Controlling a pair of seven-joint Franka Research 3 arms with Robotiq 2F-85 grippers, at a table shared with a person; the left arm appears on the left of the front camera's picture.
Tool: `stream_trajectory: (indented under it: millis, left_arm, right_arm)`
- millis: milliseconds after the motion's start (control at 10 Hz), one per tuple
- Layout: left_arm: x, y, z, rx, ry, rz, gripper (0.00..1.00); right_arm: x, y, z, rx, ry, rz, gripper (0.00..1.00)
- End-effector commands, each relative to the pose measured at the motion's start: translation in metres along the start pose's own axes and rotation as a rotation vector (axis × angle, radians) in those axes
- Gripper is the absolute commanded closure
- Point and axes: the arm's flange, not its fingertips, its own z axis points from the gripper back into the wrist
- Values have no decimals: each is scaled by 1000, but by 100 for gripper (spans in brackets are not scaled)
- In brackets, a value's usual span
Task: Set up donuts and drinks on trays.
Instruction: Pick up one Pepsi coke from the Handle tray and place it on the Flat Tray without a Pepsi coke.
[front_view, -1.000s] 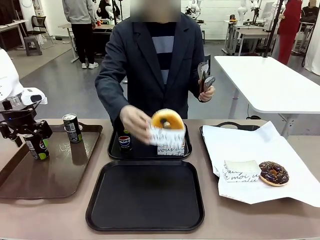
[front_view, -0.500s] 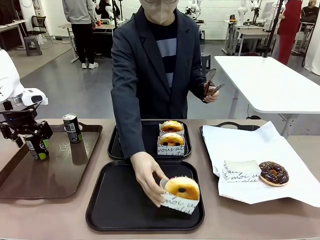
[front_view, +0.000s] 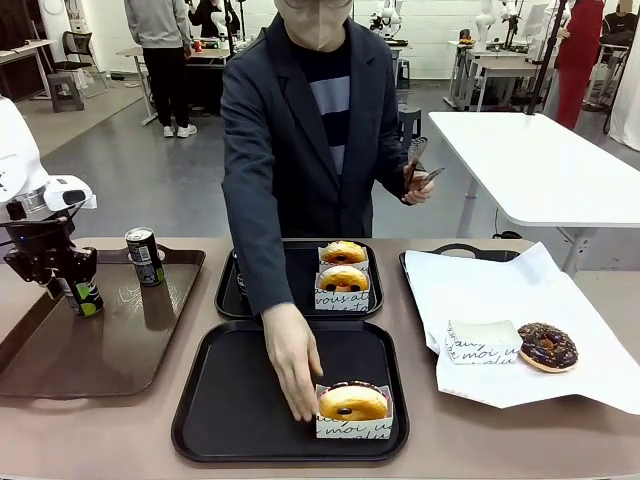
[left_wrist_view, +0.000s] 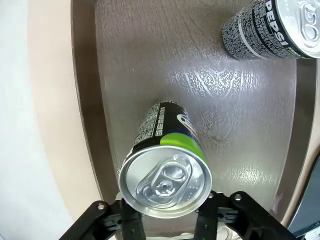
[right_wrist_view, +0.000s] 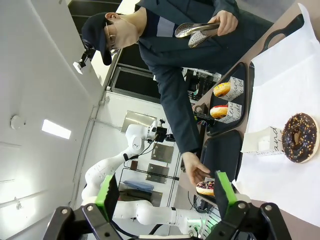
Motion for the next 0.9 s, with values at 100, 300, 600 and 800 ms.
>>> stream_trajectory:
  millis: [100,300,600,800]
  left_arm:
    - [-6,0,3,-13,-10,-1,100]
    - [-7,1,5,-12,-11,-2,100]
    - [-9,2,6,-18,2,-3,100]
    - [-10,1,6,-19,7,-8,100]
  right_arm:
    - [2,0,-1,22,-18,18,0]
    - [2,0,-1,22,-18,18,0]
    - [2,0,-1,22,-18,18,0]
    - [2,0,-1,22,-18,18,0]
